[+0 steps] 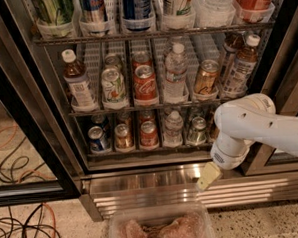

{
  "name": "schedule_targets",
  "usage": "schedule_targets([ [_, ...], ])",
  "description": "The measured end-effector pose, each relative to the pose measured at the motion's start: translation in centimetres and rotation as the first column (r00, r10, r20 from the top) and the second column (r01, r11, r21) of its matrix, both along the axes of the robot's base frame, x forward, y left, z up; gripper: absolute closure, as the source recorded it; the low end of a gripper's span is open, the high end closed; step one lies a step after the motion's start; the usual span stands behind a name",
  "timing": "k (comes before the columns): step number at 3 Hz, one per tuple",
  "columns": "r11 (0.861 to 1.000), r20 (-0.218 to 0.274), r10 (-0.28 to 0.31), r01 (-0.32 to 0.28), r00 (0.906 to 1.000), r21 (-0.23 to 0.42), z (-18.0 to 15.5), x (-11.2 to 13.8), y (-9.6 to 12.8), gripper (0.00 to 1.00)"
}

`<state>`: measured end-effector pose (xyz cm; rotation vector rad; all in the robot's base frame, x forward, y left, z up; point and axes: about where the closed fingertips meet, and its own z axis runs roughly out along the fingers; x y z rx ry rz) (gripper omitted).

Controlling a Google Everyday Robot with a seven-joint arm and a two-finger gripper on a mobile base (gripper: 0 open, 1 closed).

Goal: Pick green can from bottom shelf of fridge

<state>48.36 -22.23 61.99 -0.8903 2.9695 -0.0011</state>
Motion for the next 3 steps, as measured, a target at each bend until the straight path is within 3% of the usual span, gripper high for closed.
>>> schedule_targets([
  [1, 1.000, 0.000, 0.000, 0.000, 1.0000, 0.000, 0.0, 0.0, 0.0, 0.00],
  [2, 0.996, 0.041, -0.073, 0.071, 0.9965, 0.058, -1.3, 0.3, 0.1, 0.00],
  [3, 0.973, 0.128, -0.195, 0.175, 0.9725, 0.153, -2.8, 1.4, -0.7, 0.00],
])
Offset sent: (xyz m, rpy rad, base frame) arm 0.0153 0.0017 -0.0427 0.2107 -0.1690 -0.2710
